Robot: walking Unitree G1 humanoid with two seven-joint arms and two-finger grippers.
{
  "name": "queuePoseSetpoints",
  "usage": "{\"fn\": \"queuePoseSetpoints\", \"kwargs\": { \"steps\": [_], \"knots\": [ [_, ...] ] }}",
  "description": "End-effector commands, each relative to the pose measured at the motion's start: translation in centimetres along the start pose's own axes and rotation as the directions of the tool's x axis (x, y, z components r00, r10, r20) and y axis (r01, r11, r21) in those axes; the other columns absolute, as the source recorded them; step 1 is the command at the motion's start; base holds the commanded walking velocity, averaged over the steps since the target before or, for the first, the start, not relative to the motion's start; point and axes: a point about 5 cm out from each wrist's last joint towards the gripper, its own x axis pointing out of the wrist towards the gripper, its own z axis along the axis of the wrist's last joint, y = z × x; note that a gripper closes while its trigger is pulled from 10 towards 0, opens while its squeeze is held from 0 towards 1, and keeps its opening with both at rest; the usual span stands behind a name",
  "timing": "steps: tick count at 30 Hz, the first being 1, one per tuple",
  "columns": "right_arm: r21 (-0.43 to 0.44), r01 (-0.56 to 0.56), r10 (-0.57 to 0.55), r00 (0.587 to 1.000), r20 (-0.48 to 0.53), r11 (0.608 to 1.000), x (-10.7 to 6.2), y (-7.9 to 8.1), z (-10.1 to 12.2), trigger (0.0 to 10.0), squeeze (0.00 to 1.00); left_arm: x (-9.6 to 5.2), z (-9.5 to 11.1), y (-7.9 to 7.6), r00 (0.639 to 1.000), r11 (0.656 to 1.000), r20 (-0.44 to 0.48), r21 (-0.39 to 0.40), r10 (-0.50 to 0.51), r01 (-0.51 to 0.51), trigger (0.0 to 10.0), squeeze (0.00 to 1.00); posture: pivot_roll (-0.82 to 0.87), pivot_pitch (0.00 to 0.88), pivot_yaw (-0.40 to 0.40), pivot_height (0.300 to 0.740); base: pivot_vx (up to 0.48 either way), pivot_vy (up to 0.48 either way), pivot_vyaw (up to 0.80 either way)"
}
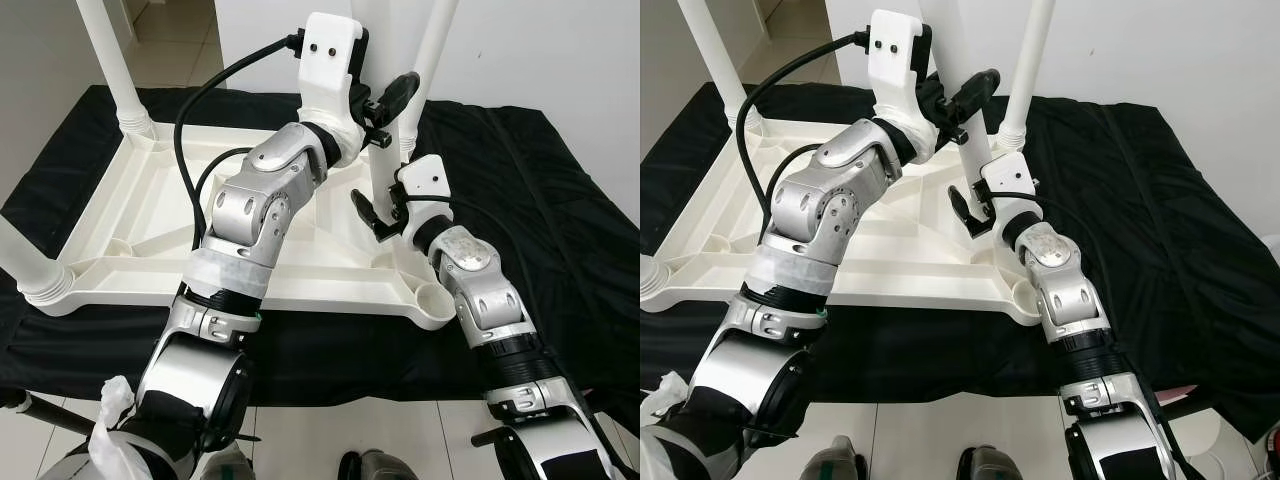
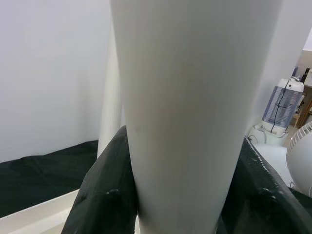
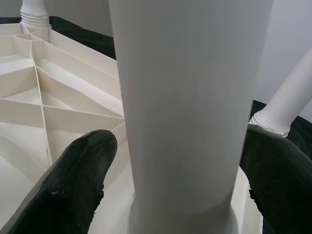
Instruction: Building children table
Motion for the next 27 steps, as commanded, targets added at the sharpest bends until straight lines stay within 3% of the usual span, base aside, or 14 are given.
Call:
{"fn": "queuePoseSetpoints", "kwargs": {
  "steps": [1, 2, 3, 7, 10, 13, 14, 22, 23, 24, 25, 27],
  "knots": [
    [0.009, 0.005, -0.005, 1.000, 0.013, 1.000, 0.17, -0.10, 0.14, 10.0, 0.00, 0.03, 0.16, -0.39, 1.000, 1.000, 0.001, 0.006, -0.004, 0.004, 10.0, 0.00, 0.07, 0.000, -0.023, 0.740, 0.000, 0.000, 0.00],
    [0.009, 0.001, -0.001, 1.000, 0.013, 1.000, 0.22, -0.06, 0.11, 8.0, 0.00, 0.06, 0.19, -0.41, 1.000, 1.000, 0.001, 0.006, -0.005, 0.005, 10.0, 0.00, 0.07, 0.000, -0.023, 0.740, 0.000, 0.000, 0.00],
    [0.008, -0.002, 0.002, 1.000, 0.013, 1.000, 0.25, -0.01, 0.07, 4.9, 0.00, 0.08, 0.21, -0.42, 1.000, 1.000, 0.001, 0.005, -0.006, 0.006, 10.0, 0.00, 0.07, 0.000, -0.023, 0.740, 0.000, 0.000, 0.00],
    [0.007, -0.008, 0.008, 1.000, 0.010, 1.000, 0.29, 0.04, -0.06, 3.4, 0.00, 0.12, 0.28, -0.55, 1.000, 1.000, 0.003, 0.000, -0.009, 0.009, 10.0, 0.00, 0.07, 0.000, -0.023, 0.740, 0.000, 0.000, 0.00],
    [0.008, -0.009, 0.009, 1.000, 0.011, 1.000, 0.38, 0.01, -0.05, 3.8, 0.00, 0.20, 0.28, -0.67, 1.000, 1.000, 0.002, -0.002, -0.014, 0.014, 10.0, 0.00, 0.07, 0.000, -0.022, 0.740, 0.000, 0.000, 0.00],
    [0.006, -0.009, 0.009, 1.000, 0.016, 1.000, 0.49, -0.09, 0.02, 3.3, 0.00, 0.26, 0.24, -0.89, 1.000, 1.000, 0.001, -0.004, -0.021, 0.021, 10.0, 0.00, 0.07, 0.000, -0.022, 0.740, 0.000, 0.000, 0.00],
    [0.004, -0.016, 0.016, 1.000, 0.022, 1.000, 0.55, -0.07, 0.09, 0.0, 0.00, 0.29, 0.22, -0.95, 1.000, 1.000, 0.000, -0.004, -0.023, 0.023, 10.0, 0.00, 0.07, 0.000, -0.022, 0.740, 0.000, 0.000, 0.00],
    [0.017, -0.001, 0.000, 1.000, 0.029, 1.000, 0.70, -0.15, 0.10, 0.0, 0.00, 0.28, 0.35, -1.23, 0.999, 0.999, 0.007, 0.007, -0.038, 0.038, 10.0, 0.00, 0.07, 0.000, -0.023, 0.740, 0.000, 0.000, 0.00],
    [0.030, 0.009, -0.010, 1.000, 0.025, 0.999, 0.69, -0.18, 0.07, 1.6, 0.00, 0.23, 0.37, -1.30, 0.999, 0.999, 0.012, -0.004, -0.049, 0.049, 10.0, 0.00, 0.07, 0.000, -0.022, 0.740, 0.000, 0.000, 0.00],
    [0.030, 0.009, -0.010, 1.000, 0.025, 0.999, 0.69, -0.18, 0.07, 1.6, 0.00, 0.23, 0.37, -1.30, 0.999, 0.999, 0.012, -0.004, -0.049, 0.049, 10.0, 0.00, 0.07, 0.000, -0.022, 0.740, 0.000, 0.000, 0.00],
    [0.048, 0.021, -0.022, 1.000, 0.021, 0.999, 0.77, -0.18, 0.05, 9.0, 0.00, 0.18, 0.29, -1.28, 0.998, 0.997, 0.011, -0.043, -0.060, 0.061, 10.0, 0.00, 0.07, 0.000, -0.023, 0.740, 0.000, 0.000, 0.00],
    [0.048, 0.021, -0.022, 1.000, 0.021, 0.999, 0.77, -0.18, 0.05, 9.0, 0.00, 0.18, 0.29, -1.28, 0.998, 0.997, 0.011, -0.043, -0.060, 0.061, 10.0, 0.00, 0.07, 0.000, -0.023, 0.740, 0.000, 0.000, 0.00]
  ]
}}
